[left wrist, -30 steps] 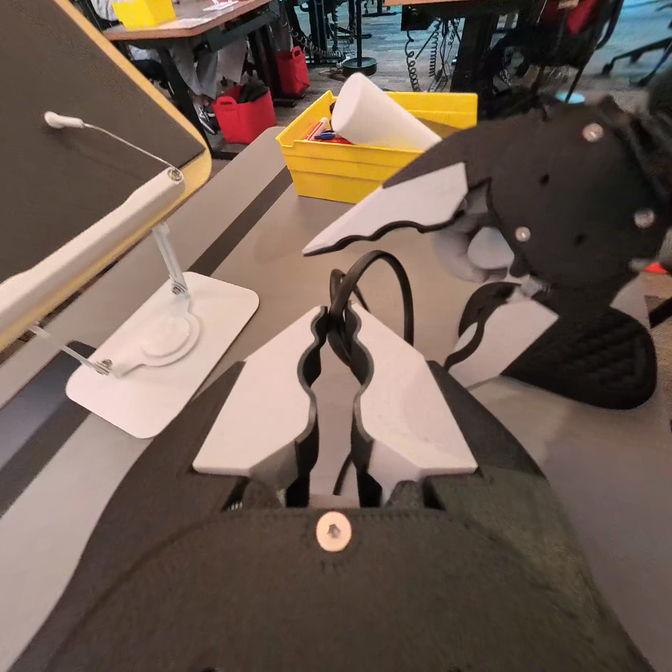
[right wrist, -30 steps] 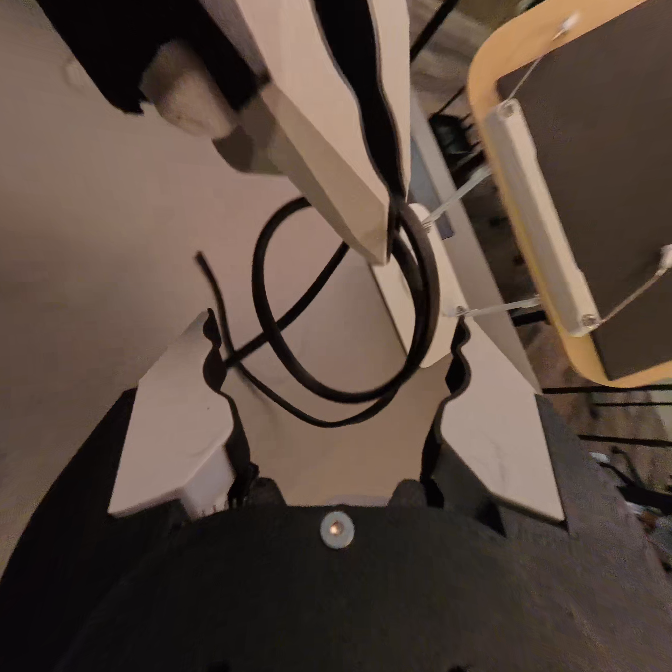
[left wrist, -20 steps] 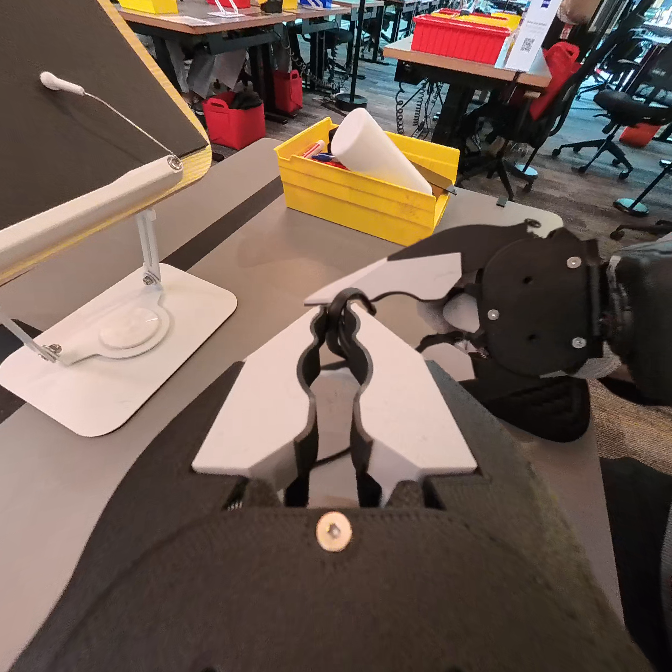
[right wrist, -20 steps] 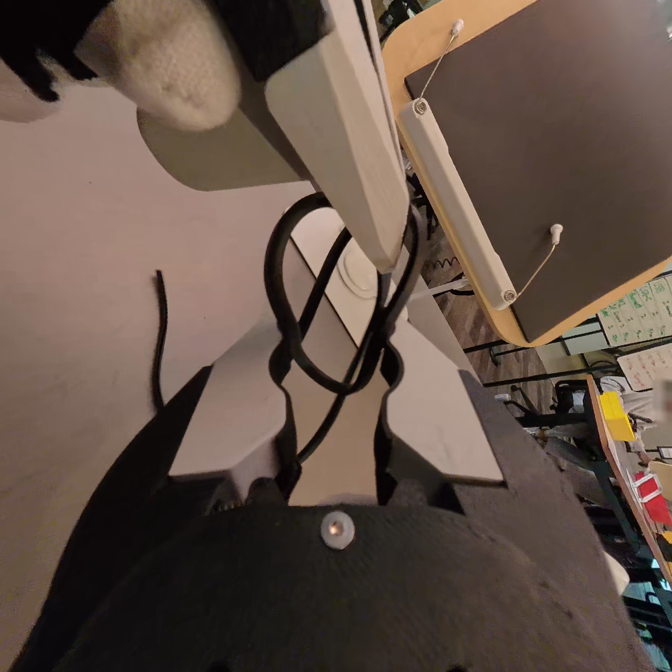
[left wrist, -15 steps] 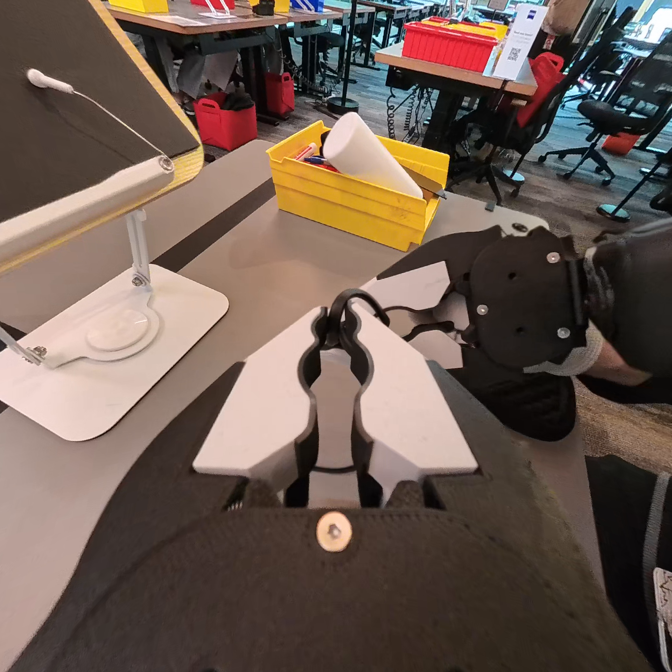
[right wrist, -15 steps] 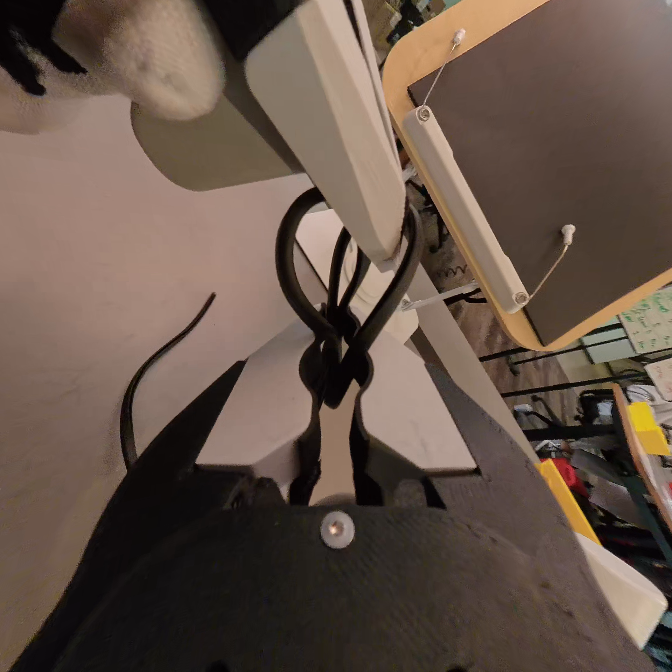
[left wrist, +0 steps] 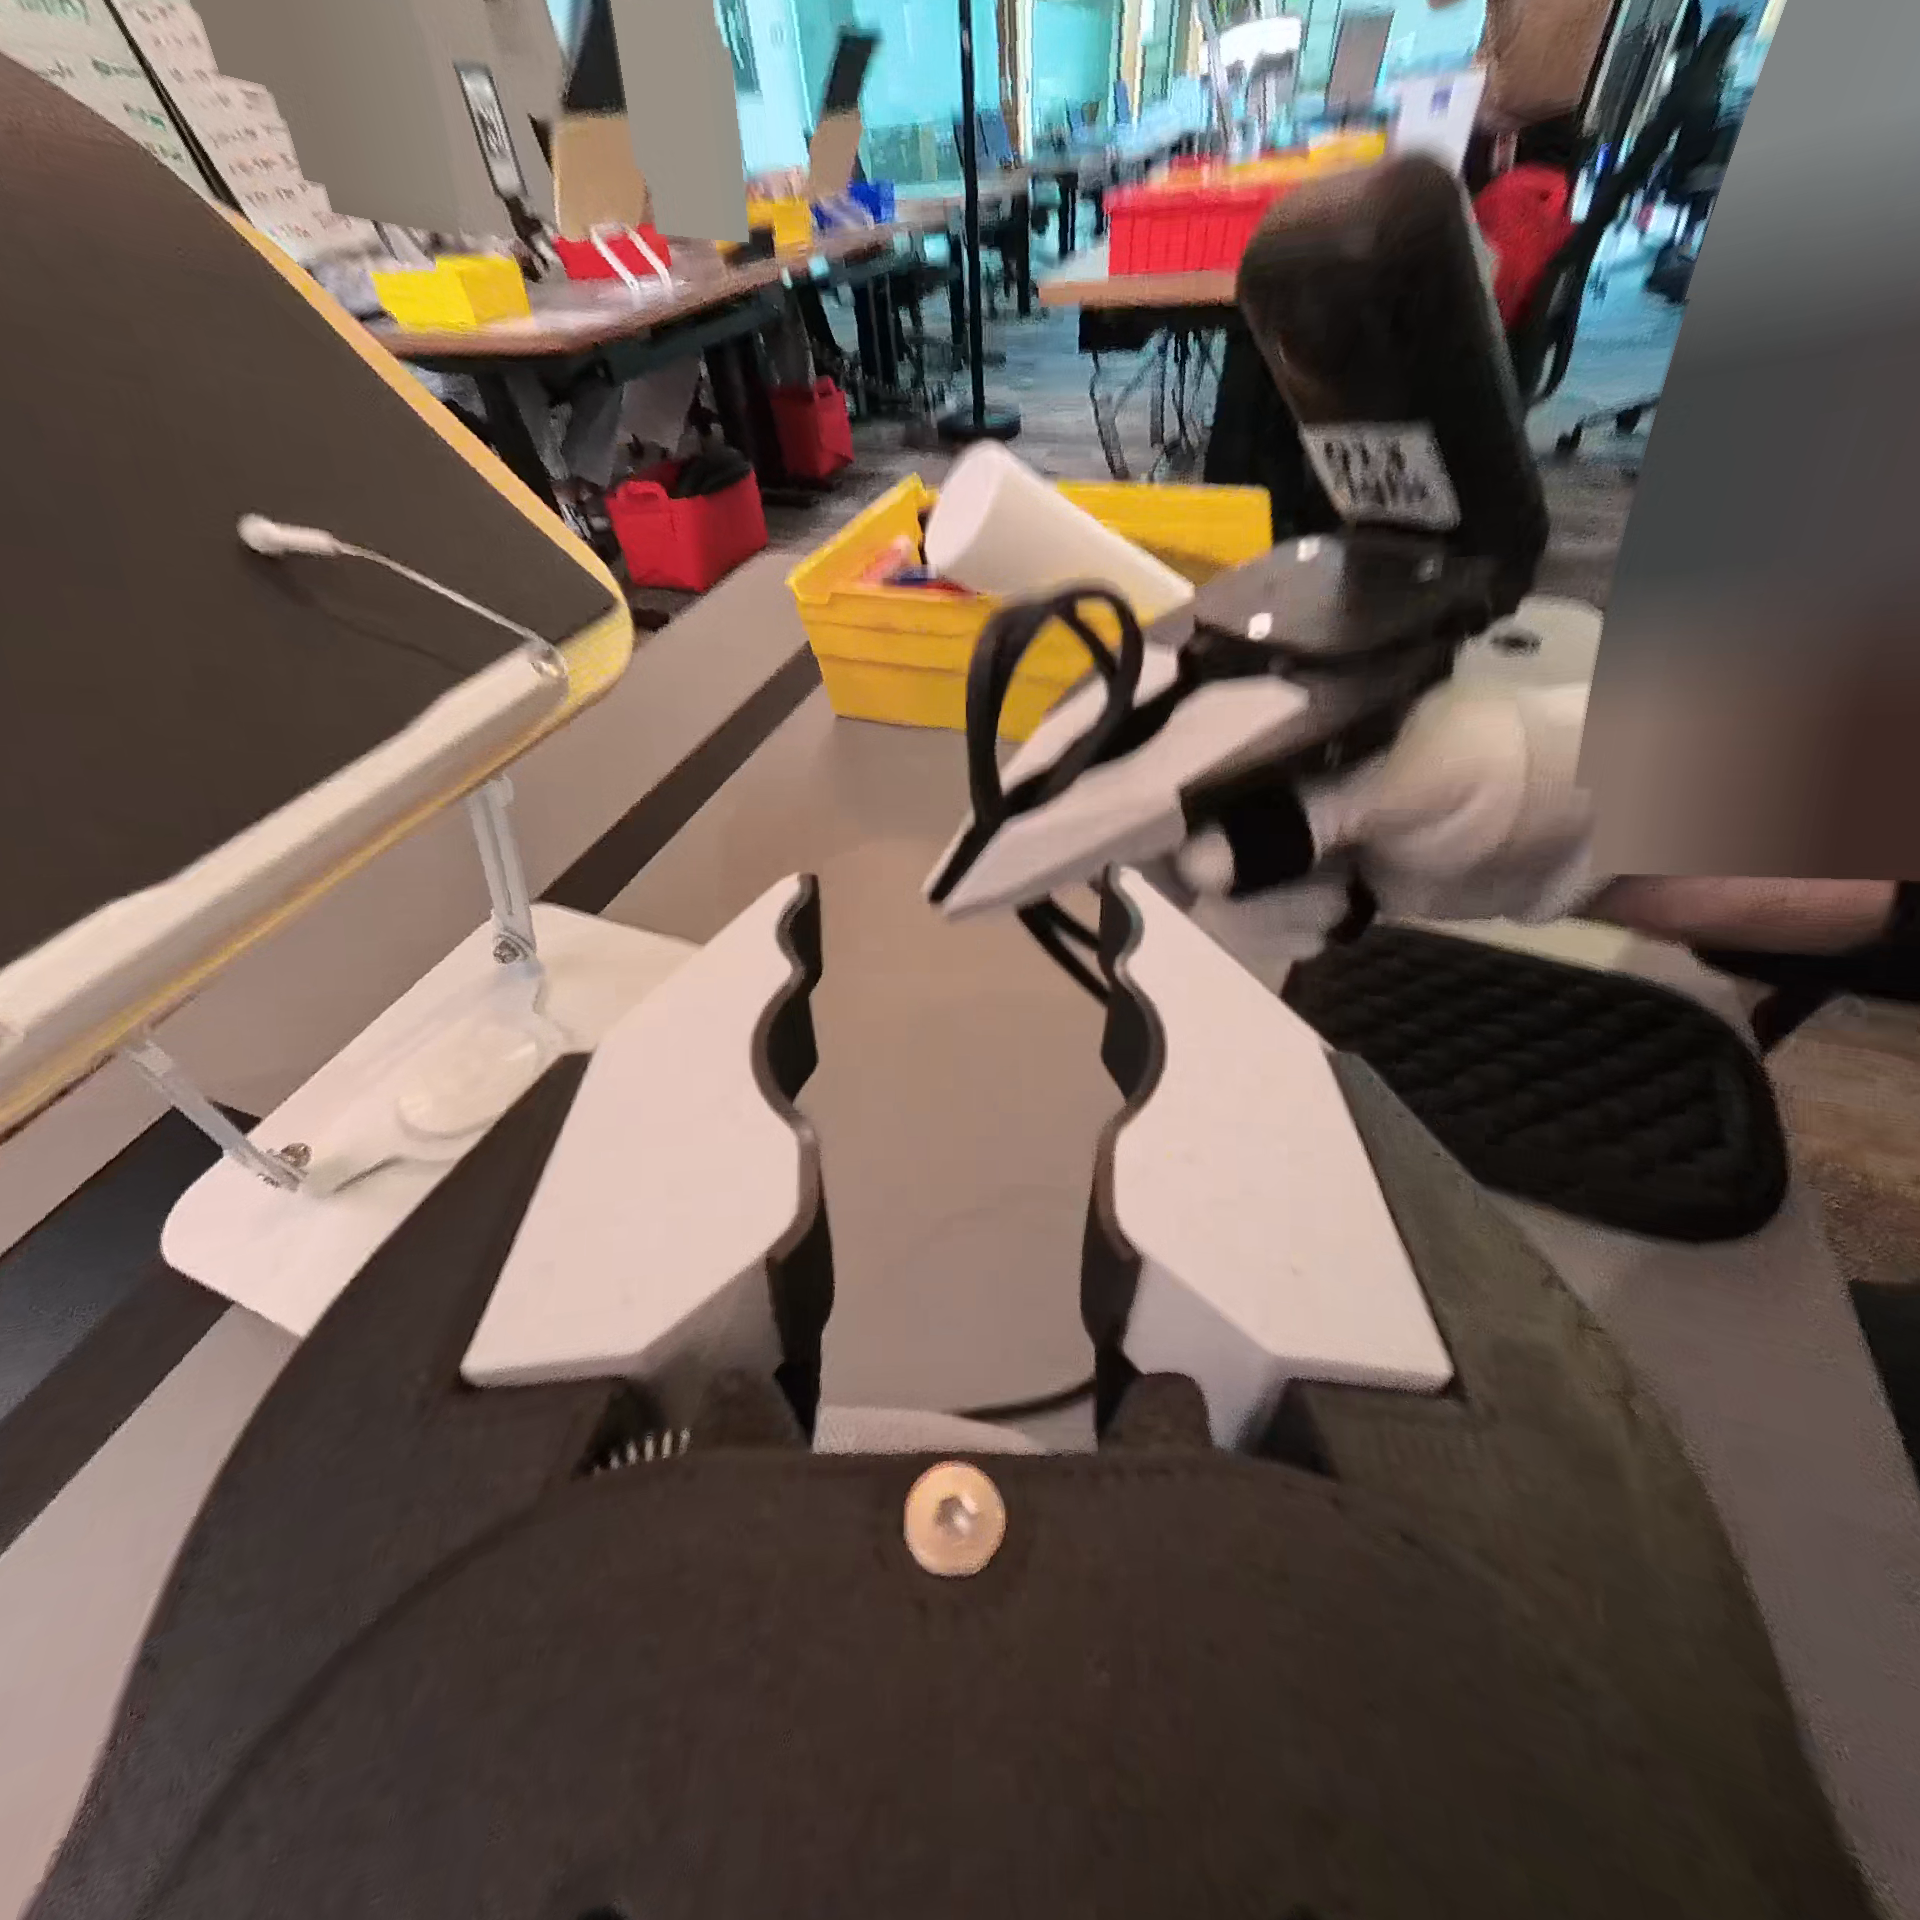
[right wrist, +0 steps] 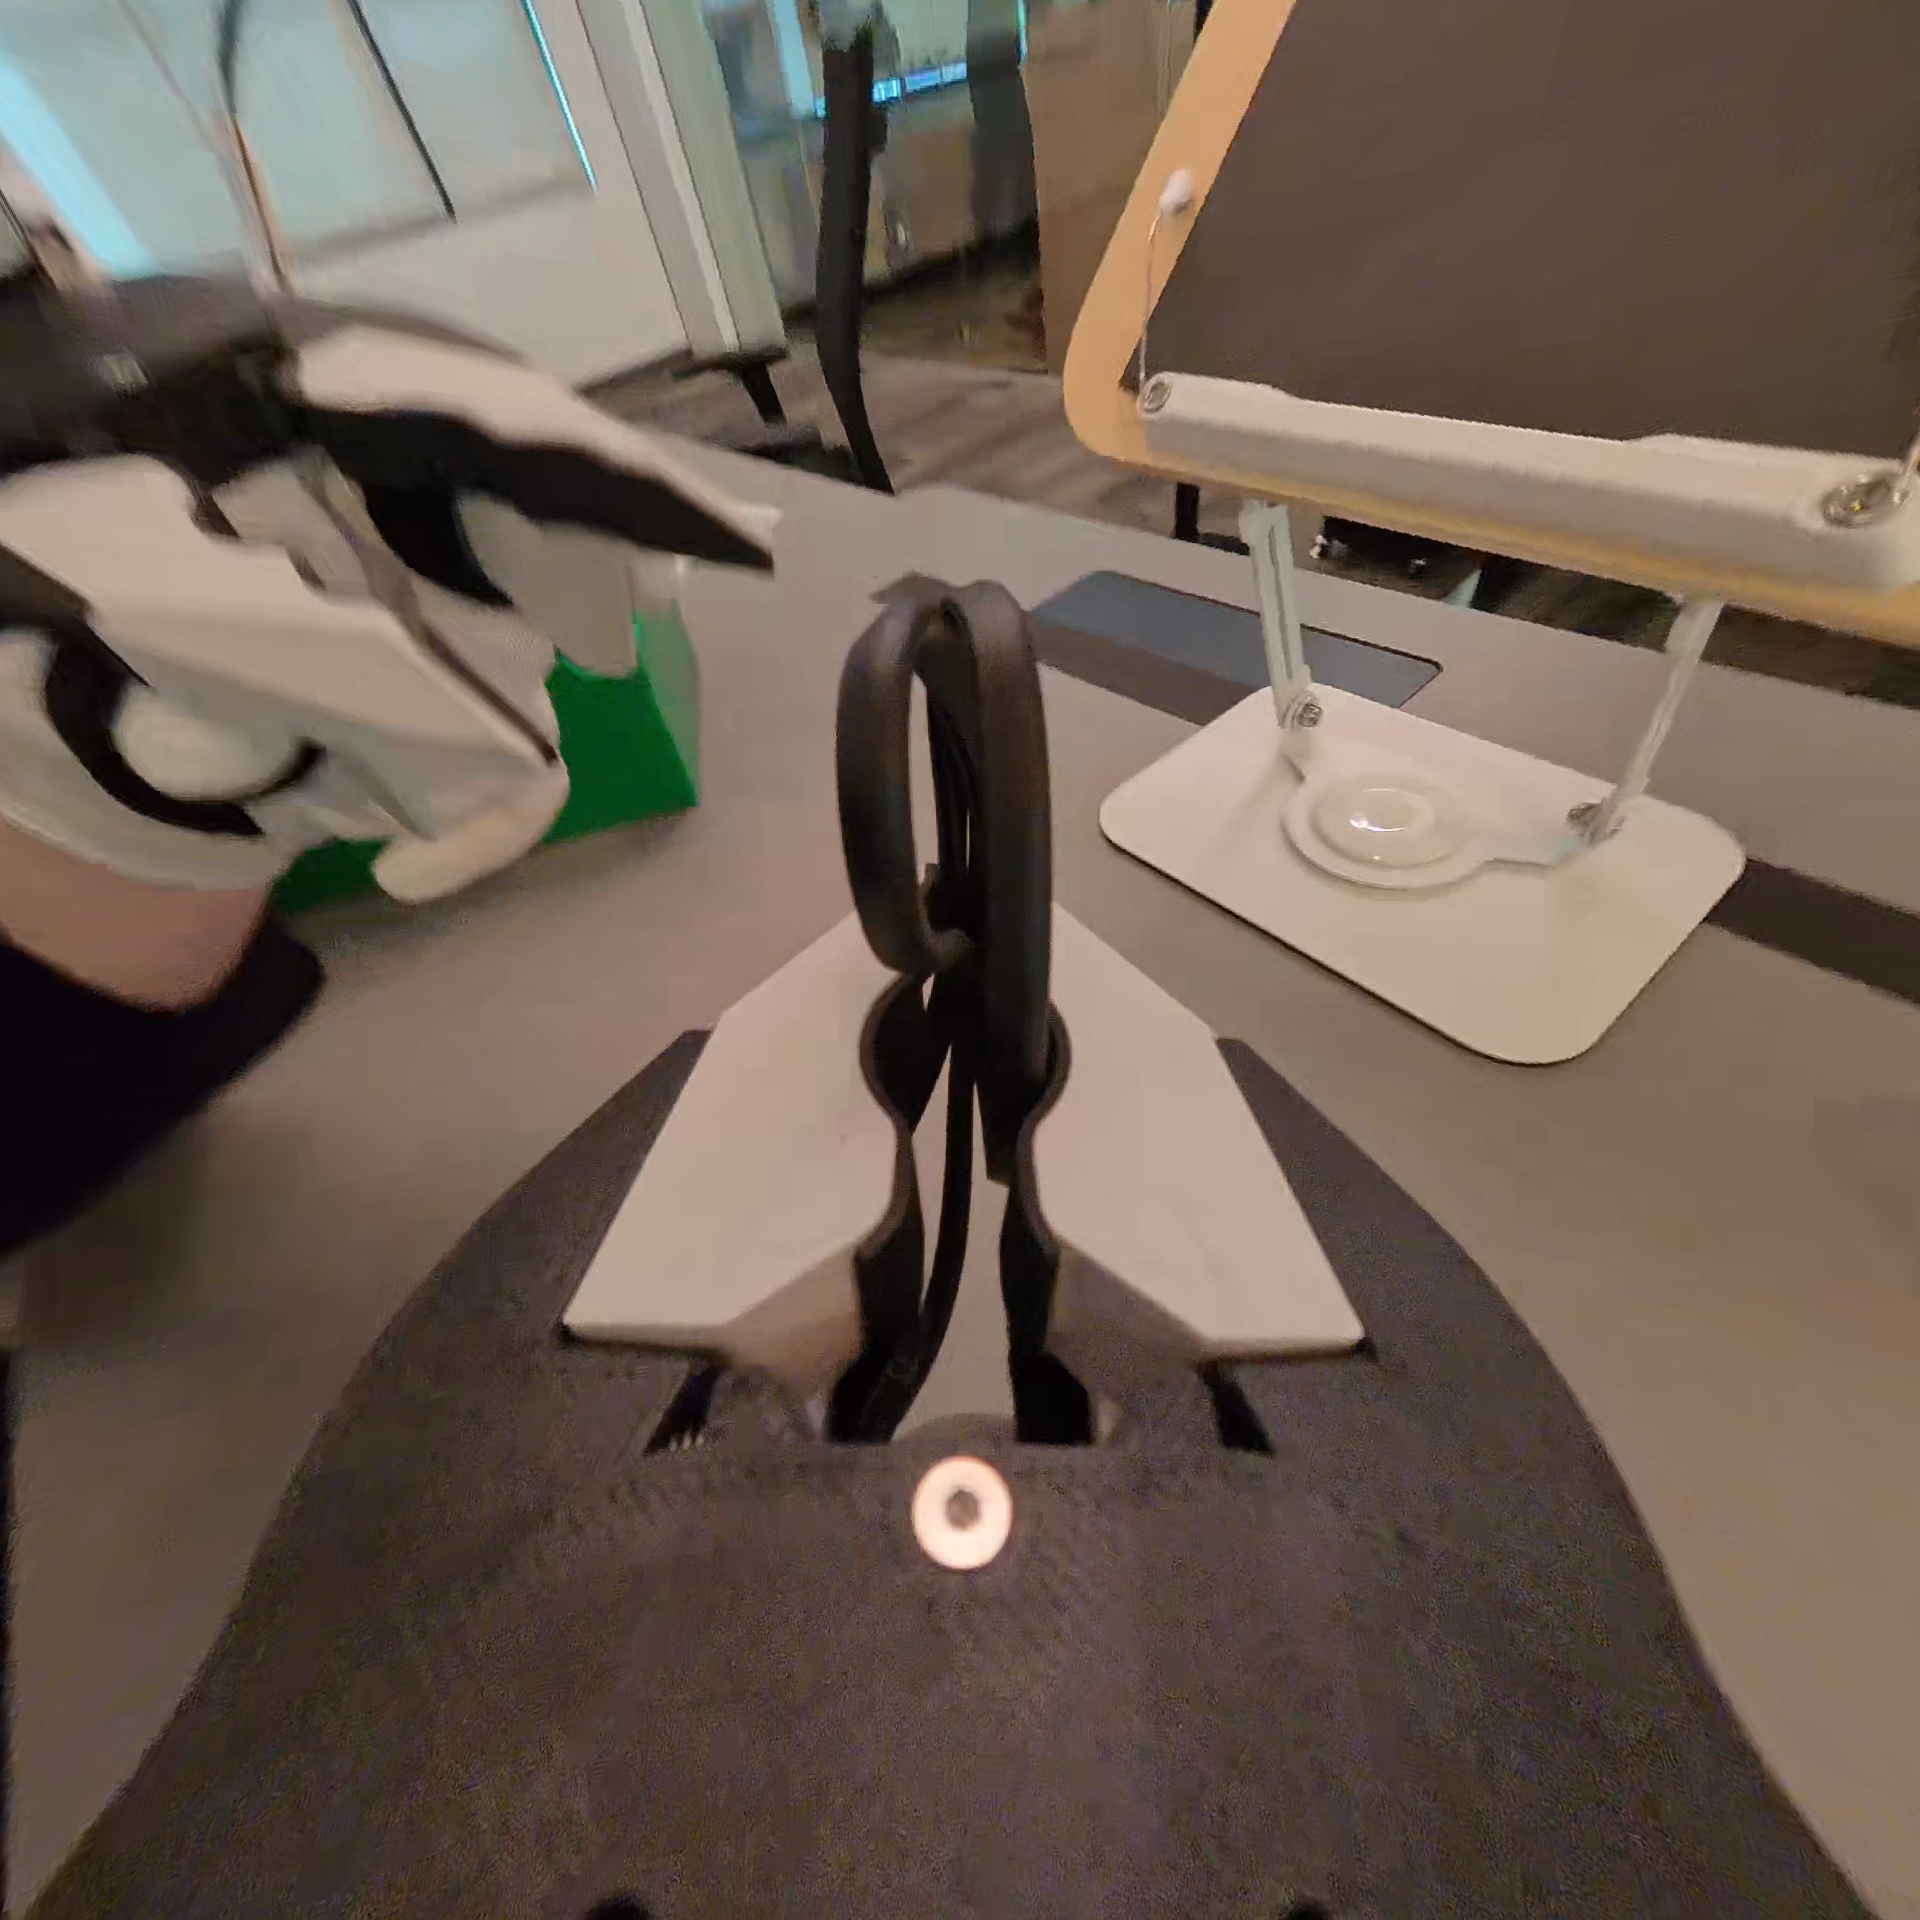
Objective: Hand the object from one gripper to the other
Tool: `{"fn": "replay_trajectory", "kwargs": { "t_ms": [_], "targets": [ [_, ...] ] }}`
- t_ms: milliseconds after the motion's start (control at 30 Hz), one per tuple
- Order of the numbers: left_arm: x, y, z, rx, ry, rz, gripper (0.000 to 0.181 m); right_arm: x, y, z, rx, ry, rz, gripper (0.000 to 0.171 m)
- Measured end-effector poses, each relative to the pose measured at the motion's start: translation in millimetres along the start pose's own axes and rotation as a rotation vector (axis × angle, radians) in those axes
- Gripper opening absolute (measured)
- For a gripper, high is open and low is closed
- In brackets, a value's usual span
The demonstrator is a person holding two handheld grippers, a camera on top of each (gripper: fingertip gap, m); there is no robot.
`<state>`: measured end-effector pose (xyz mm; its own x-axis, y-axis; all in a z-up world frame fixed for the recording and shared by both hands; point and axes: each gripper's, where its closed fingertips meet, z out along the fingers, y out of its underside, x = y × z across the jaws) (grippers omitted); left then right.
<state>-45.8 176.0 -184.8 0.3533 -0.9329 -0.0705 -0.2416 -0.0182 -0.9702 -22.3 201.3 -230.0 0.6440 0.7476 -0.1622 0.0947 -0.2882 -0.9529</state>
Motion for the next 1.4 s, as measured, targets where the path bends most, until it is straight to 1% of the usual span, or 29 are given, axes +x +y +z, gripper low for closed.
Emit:
{"fn": "replay_trajectory", "kwargs": {
  "t_ms": [67,167,200,233,300,333,400,500,567,600,700,800,933,1000,1033,1067,1133,1167,1200,1267,1300,1333,1400],
  "targets": [
    [12.2,17.0,3.6,-0.082,0.092,0.001,0.049,4.3,-3.9,-3.9,0.038,-0.006,0.044,0.005],
    [52.7,41.0,7.4,-0.208,0.307,-0.035,0.047,9.6,-9.2,-8.3,0.066,0.012,0.049,0.004],
    [66.2,53.3,8.2,-0.268,0.365,-0.016,0.04,11.1,-11.5,-9.2,0.076,0.019,0.047,0.004],
    [80.3,62.9,7.7,-0.306,0.428,0.008,0.029,11.9,-13.9,-10.0,0.084,0.021,0.045,0.004],
    [108.9,70.3,7.2,-0.327,0.563,-0.016,0.031,12.1,-21.2,-12.6,0.108,0.023,0.044,0.004],
    [116.6,67.6,12.6,-0.298,0.589,-0.05,0.033,11.3,-26.1,-14.5,0.125,0.02,0.044,0.004],
    [128.4,65.8,27.4,-0.244,0.632,-0.154,0.051,8.1,-35.1,-17.8,0.151,0.012,0.047,0.004],
    [117.9,61.7,54.7,-0.112,0.594,-0.369,0.071,0.2,-48.6,-23.6,0.197,-0.005,0.059,0.005],
    [116.7,51.8,56.5,-0.028,0.651,-0.512,0.078,-5.2,-57.6,-29.5,0.231,-0.018,0.071,0.004],
    [113.4,48.1,58.0,0.003,0.647,-0.55,0.08,-7.3,-62.2,-33.1,0.251,-0.024,0.082,0.004],
    [98.7,32.4,56.9,0.121,0.618,-0.622,0.087,-12.9,-73.7,-43.0,0.287,-0.044,0.105,0.004],
    [74.6,16.7,50.6,0.239,0.545,-0.646,0.089,-20.6,-79.8,-48.2,0.291,-0.058,0.102,0.004],
    [43.4,-5.5,30.8,0.393,0.445,-0.603,0.085,-31.8,-77.4,-52.8,0.271,-0.076,0.104,0.004],
    [39.5,-5.2,29.3,0.365,0.431,-0.591,0.083,-38.9,-76.7,-56.1,0.273,-0.101,0.117,0.004],
    [45.5,-2.3,29.2,0.327,0.464,-0.575,0.078,-40.8,-76.3,-57.2,0.271,-0.1,0.111,0.004],
    [58.4,-1.8,25.3,0.3,0.548,-0.559,0.067,-40.5,-75.3,-57.9,0.263,-0.086,0.094,0.004],
    [92.7,-6.8,8.1,0.264,0.785,-0.548,0.033,-38.2,-73.6,-58.5,0.249,-0.063,0.068,0.004],
    [111.4,-7.8,-1.2,0.235,0.892,-0.528,0.032,-35.8,-72.2,-58.0,0.241,-0.052,0.06,0.004],
    [128.0,-2.3,-4.9,0.176,0.945,-0.478,0.032,-33.0,-70.4,-57.1,0.23,-0.036,0.045,0.004],
    [154.9,13.8,-6.4,0.078,0.971,-0.327,0.041,-30.7,-67.5,-54.4,0.209,-0.016,0.015,0.004],
    [165.0,17.3,-5.3,0.051,0.982,-0.306,0.054,-32.1,-67.9,-53.1,0.21,-0.022,0.018,0.004],
    [169.8,18.2,1.9,0.037,0.96,-0.32,0.067,-34.8,-68.6,-51.7,0.213,-0.031,0.022,0.004],
    [167.0,20.6,25.0,0.045,0.864,-0.387,0.087,-43.3,-69.8,-47.5,0.215,-0.05,0.02,0.004]
  ]
}}
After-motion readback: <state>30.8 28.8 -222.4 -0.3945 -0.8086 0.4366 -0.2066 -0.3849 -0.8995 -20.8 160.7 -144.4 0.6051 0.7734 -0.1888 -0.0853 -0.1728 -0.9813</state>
